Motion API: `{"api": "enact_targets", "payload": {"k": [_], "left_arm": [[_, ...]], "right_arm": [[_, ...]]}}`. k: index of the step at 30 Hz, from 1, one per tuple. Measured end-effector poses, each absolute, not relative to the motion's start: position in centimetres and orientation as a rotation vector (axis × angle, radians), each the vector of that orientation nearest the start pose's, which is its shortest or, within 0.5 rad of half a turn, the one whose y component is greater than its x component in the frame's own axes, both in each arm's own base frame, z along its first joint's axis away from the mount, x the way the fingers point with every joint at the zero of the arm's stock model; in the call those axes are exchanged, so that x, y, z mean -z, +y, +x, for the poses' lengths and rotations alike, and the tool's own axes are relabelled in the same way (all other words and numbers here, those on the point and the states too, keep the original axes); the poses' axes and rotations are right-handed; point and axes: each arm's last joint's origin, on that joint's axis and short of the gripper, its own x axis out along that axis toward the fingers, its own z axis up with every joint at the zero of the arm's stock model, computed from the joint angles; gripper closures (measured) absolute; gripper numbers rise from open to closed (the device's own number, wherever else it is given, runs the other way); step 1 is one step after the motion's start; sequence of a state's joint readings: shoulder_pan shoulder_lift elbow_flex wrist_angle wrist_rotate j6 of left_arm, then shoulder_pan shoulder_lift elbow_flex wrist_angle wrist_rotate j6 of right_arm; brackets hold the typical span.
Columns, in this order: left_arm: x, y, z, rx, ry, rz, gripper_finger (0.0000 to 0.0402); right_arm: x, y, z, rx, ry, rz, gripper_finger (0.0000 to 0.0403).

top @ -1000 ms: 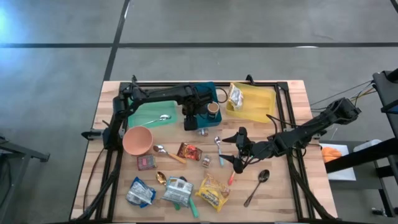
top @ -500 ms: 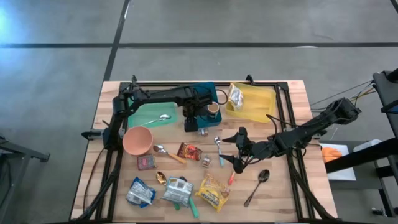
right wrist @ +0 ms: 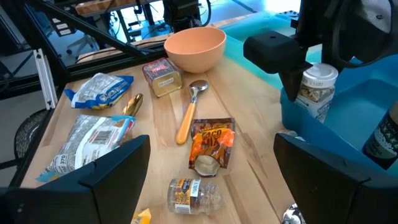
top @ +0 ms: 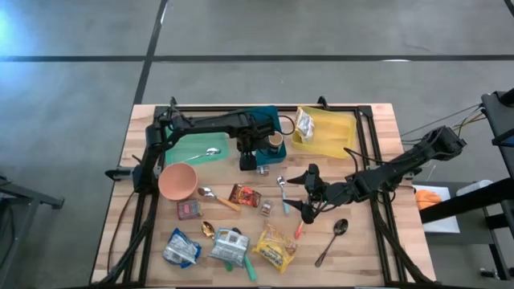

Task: Pick & Place Food Item
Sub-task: Put the white seasoning bottle into the blue bin, then put the black spoon into the green bin

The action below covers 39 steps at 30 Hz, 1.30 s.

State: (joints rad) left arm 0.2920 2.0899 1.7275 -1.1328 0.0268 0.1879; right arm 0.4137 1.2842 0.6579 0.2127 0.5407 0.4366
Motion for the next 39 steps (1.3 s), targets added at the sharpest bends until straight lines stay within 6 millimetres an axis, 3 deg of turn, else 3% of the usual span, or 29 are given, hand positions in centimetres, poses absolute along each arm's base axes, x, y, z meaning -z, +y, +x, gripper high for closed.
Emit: {"api": "enact_targets", "payload": {"k": [8,19,24,33,39], "left_arm": [[-21.0,11.7,39.0,-0.097,1.481,-0.089,0.0062],[-28.5,10.9,36.5,-0.242,1.231,-0.167,0.0060],[-30.4,9.4,34.1,-0.289,1.090,-0.233,0.0059],[-29.8,5.0,27.5,-0.248,0.827,-0.302,0.0059],[-28.2,2.5,25.4,-0.163,0.687,-0.311,0.0059]], "right_arm": [[-22.2,9.2,24.7,0.208,0.357,0.227,0.0062],[-22.3,8.8,24.8,0.283,0.352,0.382,0.0062],[-22.1,8.6,24.5,0.399,0.406,0.495,0.0062],[-21.5,8.4,23.9,0.507,0.421,0.638,0.0062],[-21.5,7.8,23.6,0.597,0.495,0.720,0.0062]]}}
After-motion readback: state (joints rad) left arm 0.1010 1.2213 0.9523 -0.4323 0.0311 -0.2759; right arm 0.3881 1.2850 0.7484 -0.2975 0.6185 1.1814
